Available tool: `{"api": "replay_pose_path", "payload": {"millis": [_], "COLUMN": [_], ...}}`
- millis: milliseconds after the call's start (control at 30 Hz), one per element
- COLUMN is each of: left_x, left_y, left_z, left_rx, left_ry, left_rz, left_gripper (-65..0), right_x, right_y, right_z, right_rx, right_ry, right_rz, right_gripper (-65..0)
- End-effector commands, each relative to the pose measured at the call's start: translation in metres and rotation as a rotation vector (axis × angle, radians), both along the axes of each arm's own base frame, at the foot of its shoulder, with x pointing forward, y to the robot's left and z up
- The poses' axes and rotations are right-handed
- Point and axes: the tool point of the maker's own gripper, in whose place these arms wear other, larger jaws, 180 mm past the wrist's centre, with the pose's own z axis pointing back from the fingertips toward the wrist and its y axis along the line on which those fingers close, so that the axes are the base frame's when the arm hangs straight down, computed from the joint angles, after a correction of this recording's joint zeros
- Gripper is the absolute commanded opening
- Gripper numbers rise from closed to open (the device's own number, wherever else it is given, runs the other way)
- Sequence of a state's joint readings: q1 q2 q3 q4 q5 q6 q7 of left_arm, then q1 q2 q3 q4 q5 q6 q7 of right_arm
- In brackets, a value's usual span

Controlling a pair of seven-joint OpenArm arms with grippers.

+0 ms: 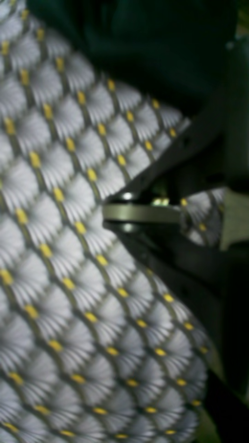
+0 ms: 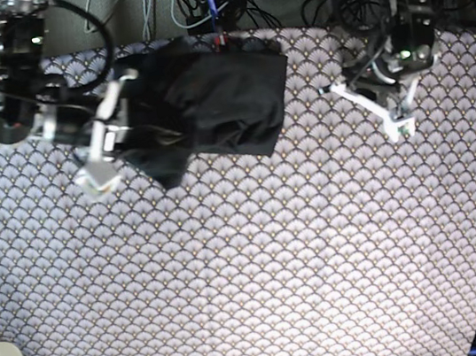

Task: Fold the T-shirt properly
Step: 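Fold the strip end with the right gripper toward the left gripper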

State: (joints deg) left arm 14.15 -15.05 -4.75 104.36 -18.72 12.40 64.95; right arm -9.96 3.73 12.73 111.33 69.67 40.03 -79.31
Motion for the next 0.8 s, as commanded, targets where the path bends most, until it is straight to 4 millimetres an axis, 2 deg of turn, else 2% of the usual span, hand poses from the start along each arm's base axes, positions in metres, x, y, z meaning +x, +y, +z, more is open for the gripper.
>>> {"api": "replay_pose_path", "payload": {"millis": [0,200,300,533,633,767], "left_x": [0.007,-0.003,-0.009,-0.009,-0.008,-0.007], "left_y": [0.011,0.041,0.051,0.050,0.050,0.048], "left_z": [0.010,0.010,0.010,0.015,0.016,0.017], "left_rx": [0.017,0.043,0.054,0.059,0.059,0.058], "left_ry": [-0.041,-0.034,-0.026,-0.037,-0.042,-0.047], "left_rz": [0.022,0.107,0.125,0.116,0.115,0.111], "left_gripper": [-65.0,-65.0,-65.0,-65.0,-65.0,-65.0], "right_x": [0.005,-0.003,-0.006,-0.003,0.004,0.009], "right_y": [0.010,0.045,0.057,0.078,0.087,0.091], "right_z": [0.021,0.032,0.017,-0.014,-0.011,-0.020], "right_rx": [0.077,0.154,0.139,0.137,0.153,0.153], "right_ry": [-0.057,-0.070,-0.031,0.065,0.052,0.083], "right_rz": [0.017,0.099,0.120,0.165,0.184,0.195], "right_gripper": [-65.0,-65.0,-65.0,-65.0,-65.0,-65.0]}}
